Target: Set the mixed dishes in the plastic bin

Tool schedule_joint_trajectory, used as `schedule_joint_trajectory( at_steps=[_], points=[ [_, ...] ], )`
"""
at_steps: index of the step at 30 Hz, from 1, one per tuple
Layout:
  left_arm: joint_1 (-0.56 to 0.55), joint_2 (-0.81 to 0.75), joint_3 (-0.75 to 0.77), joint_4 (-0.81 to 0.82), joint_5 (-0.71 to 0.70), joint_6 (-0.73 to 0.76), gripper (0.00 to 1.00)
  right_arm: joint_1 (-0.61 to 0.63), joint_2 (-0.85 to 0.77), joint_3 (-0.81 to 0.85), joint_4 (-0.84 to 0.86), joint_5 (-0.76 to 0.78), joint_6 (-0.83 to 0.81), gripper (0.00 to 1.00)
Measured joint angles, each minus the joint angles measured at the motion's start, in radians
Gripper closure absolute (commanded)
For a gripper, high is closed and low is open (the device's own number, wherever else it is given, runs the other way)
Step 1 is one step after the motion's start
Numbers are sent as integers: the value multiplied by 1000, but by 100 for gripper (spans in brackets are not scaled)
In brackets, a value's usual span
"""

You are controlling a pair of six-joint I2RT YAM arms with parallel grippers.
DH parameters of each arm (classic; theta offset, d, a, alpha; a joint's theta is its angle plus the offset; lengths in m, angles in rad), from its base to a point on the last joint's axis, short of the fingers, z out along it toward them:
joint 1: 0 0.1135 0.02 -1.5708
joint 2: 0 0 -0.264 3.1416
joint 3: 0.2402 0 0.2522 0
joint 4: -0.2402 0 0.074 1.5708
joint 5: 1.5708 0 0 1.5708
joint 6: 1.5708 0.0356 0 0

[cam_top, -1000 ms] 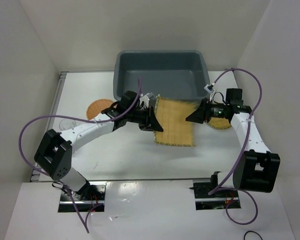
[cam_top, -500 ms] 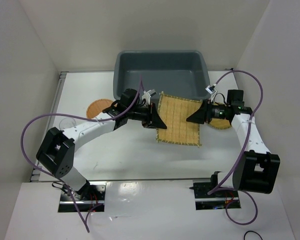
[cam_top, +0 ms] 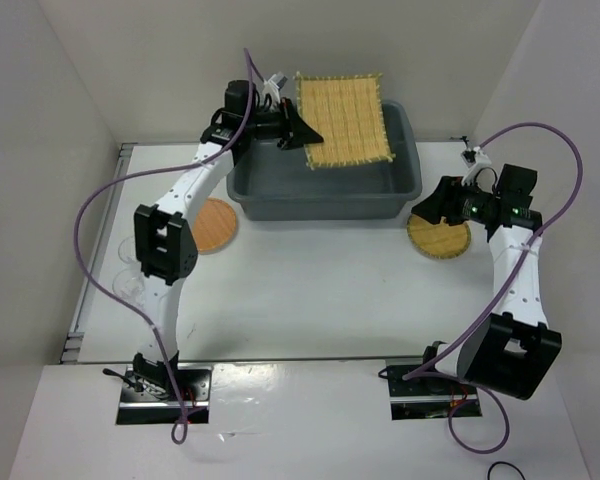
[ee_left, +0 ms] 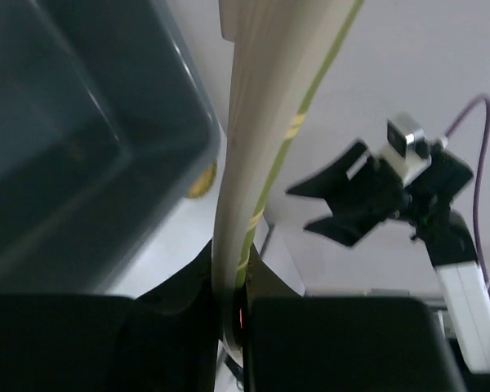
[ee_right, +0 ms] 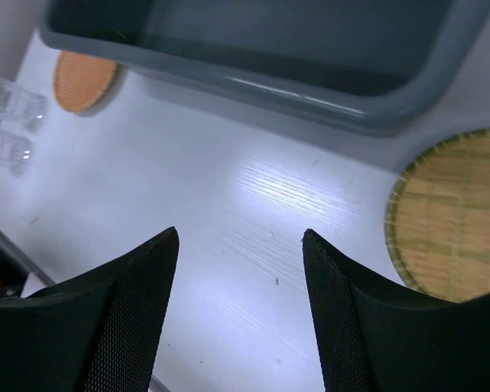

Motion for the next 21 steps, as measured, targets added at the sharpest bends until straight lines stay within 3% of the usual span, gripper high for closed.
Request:
schedule_joint_trajectory(
  at_steps=[3, 6, 8, 14, 21],
  points=[
    [25, 220, 318, -120, 11, 4, 100, 0, -35, -34, 3, 86, -4, 32],
    [31, 557, 819, -206, 28, -35, 100, -2, -66, -61, -23, 169, -10, 32],
    [35, 695, 958, -207, 60, -101, 100, -8, -74, -61, -20, 201, -14, 29],
    [35, 874, 996, -337, 76, -164, 100, -61, -109, -97, -20, 229, -27, 28],
    [27, 937, 998, -410, 74, -166, 100, -115, -114, -116, -19, 213, -30, 22]
  ],
)
